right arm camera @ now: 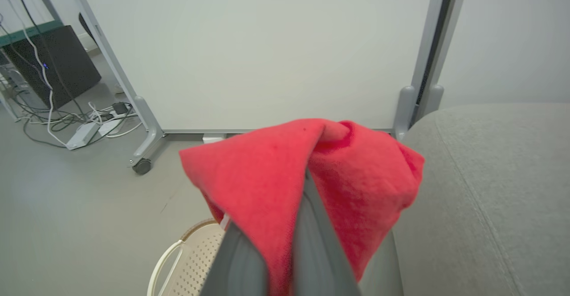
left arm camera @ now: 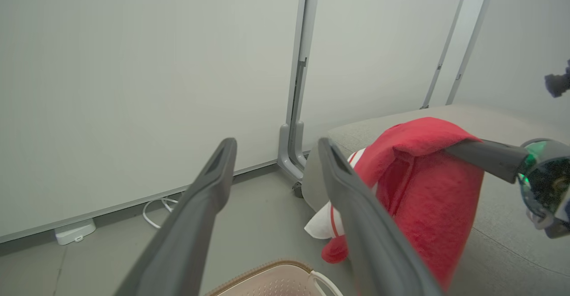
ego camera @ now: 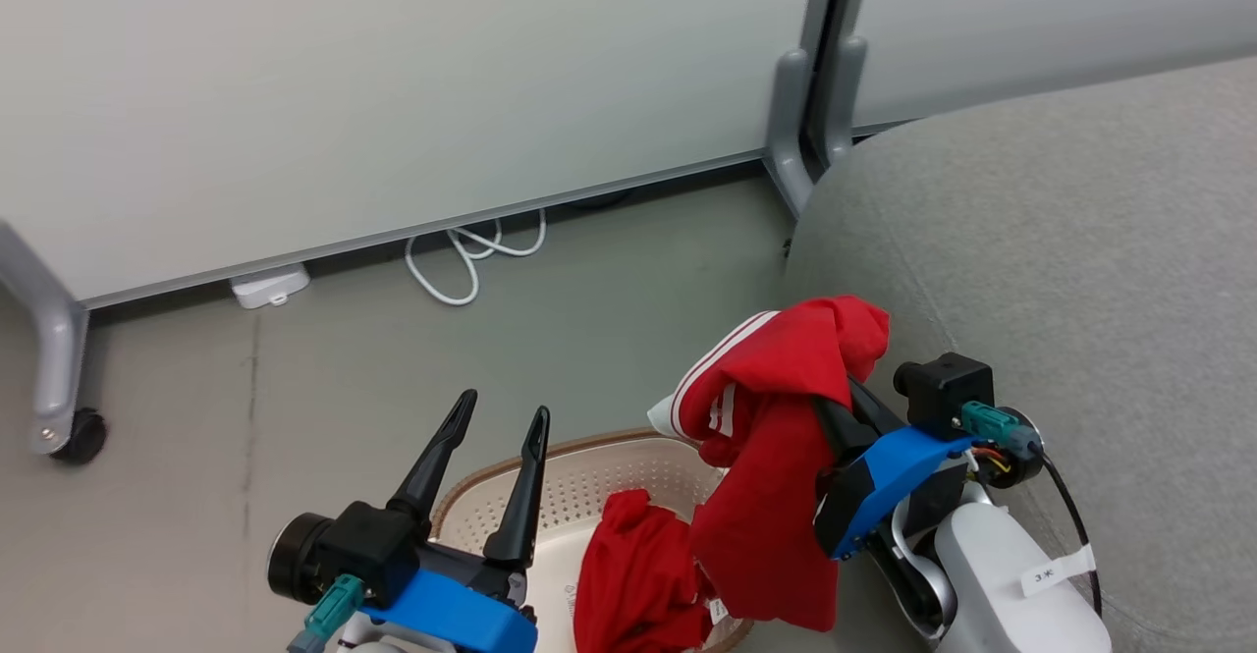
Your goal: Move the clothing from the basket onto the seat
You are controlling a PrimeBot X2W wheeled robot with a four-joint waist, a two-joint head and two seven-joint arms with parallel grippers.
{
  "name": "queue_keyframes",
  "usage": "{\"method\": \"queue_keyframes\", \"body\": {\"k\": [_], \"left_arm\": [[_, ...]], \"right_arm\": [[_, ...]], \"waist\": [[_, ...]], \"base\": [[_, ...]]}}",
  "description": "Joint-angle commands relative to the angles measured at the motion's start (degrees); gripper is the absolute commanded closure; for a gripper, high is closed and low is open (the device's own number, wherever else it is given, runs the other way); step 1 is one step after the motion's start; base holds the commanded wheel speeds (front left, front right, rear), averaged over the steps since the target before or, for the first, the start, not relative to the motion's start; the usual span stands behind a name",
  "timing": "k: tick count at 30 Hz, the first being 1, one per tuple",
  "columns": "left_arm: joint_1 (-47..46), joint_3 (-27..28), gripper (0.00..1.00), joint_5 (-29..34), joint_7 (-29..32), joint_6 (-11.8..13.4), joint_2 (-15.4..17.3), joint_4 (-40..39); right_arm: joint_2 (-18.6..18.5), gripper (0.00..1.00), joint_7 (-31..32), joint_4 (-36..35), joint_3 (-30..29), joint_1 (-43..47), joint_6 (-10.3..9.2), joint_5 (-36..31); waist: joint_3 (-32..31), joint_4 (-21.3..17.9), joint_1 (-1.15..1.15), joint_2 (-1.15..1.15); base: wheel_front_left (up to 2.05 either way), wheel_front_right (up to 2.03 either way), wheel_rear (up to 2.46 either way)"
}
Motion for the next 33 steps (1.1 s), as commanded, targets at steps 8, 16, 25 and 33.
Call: {"method": "queue_keyframes", "body": {"k": [8,16,25,33], "left_arm": [[-2.54,-0.98,0.00,0.05,-0.13,-0.48,1.01,-0.98],[-3.15,-1.34,0.00,0.02,-0.14,-0.48,2.61,-1.16],[-3.63,-1.65,0.00,0.40,-0.13,-0.36,3.68,-1.33],[-5.14,-2.87,0.00,0.68,-0.13,-0.36,4.03,-1.24]], "right_arm": [[-0.17,1.00,-1.30,-0.02,-0.26,-1.06,0.03,1.25],[-0.14,1.00,-2.82,1.00,0.71,-1.63,0.03,3.19],[-0.14,1.00,-4.43,2.27,1.14,-1.72,0.03,4.65],[-0.17,1.00,-4.48,3.21,-1.83,-5.37,0.03,4.91]], "waist": [[2.76,-11.74,0.00,0.00],[4.03,-19.38,0.00,0.00],[5.37,-23.42,0.00,0.00],[7.36,-22.14,0.00,0.00]], "base": [[0.00,0.00,0.00],[0.00,0.00,0.00],[0.00,0.00,0.00],[0.00,0.00,0.00]]}}
